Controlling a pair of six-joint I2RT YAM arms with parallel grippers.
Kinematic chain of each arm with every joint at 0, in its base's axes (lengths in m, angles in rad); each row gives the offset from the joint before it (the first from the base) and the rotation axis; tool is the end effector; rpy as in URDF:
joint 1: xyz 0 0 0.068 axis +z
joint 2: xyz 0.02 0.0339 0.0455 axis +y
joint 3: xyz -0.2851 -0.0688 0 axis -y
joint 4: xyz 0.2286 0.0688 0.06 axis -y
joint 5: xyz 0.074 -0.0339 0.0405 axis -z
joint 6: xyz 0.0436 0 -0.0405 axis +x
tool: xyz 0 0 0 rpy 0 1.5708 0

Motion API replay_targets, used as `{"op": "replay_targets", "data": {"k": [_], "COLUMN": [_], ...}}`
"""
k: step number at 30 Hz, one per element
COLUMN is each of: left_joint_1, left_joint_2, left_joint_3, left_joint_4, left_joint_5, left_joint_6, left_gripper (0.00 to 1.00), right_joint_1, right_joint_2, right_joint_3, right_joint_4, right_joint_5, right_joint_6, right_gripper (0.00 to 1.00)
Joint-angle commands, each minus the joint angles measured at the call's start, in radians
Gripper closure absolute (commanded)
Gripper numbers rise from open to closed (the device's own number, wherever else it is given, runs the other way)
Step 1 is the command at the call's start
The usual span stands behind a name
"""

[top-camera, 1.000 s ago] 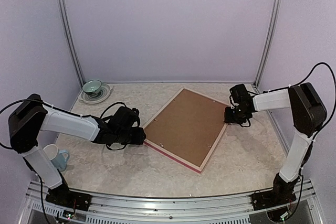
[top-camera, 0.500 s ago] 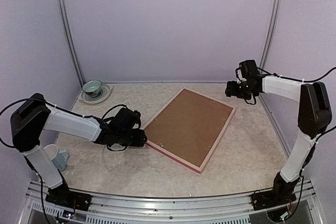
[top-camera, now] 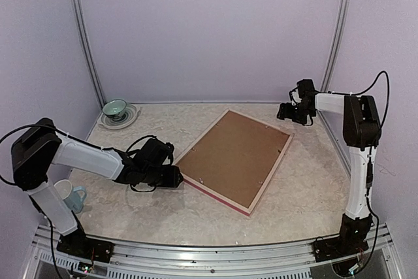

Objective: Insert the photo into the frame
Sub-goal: Rotate the photo frame at the center of the board.

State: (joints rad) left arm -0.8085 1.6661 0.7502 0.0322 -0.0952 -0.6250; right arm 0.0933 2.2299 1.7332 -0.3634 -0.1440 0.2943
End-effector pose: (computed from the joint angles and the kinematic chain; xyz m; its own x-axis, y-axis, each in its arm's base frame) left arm 0.2160 -0.2202 0.1618 -0.8299 0.0257 -0.5574 0.2377 0.9200 -0.3115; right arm 0.4978 0.0529 0.1939 -0.7760 0.2157 -0.5928 0.0415 0.9551 0.2933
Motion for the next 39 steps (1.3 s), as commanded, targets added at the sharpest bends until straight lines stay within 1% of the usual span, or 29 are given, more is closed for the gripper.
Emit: {"op": "replay_targets", "data": {"k": [1, 7, 16, 24, 32, 39], "left_joint_1": [0.003, 0.032, 0.088, 0.143, 0.15, 0.163], "left_joint_2": [0.028, 0.058, 0.133, 0.115, 0.112, 0.124], "left_joint_3": [0.016, 0.053, 0.113, 0.16, 0.153, 0.158], "left_joint_4": [0.039, 0.063, 0.099, 0.105, 0.088, 0.083], "left_joint_5": [0.009, 0.02, 0.02, 0.023, 0.032, 0.025], "left_joint_6": [-0.011, 0.0, -0.004, -0.009, -0.018, -0.014], "left_gripper": [0.56, 0.51, 0.51, 0.5, 0.5, 0.5], "right_joint_1": [-0.009, -0.007, 0.011, 0.07, 0.134, 0.18], "right_joint_2": [0.026, -0.017, -0.103, -0.307, -0.492, -0.611], "right_joint_3": [0.011, -0.138, -0.331, -0.575, -0.803, -0.926], "right_joint_4": [-0.019, 0.045, 0.093, 0.167, 0.203, 0.238], "right_joint_5": [-0.132, -0.263, -0.331, -0.325, -0.268, -0.254], "right_joint_6": [-0.023, -0.026, -0.048, -0.009, 0.051, 0.118], "right_gripper": [0.15, 0.15, 0.15, 0.16, 0.16, 0.16]}}
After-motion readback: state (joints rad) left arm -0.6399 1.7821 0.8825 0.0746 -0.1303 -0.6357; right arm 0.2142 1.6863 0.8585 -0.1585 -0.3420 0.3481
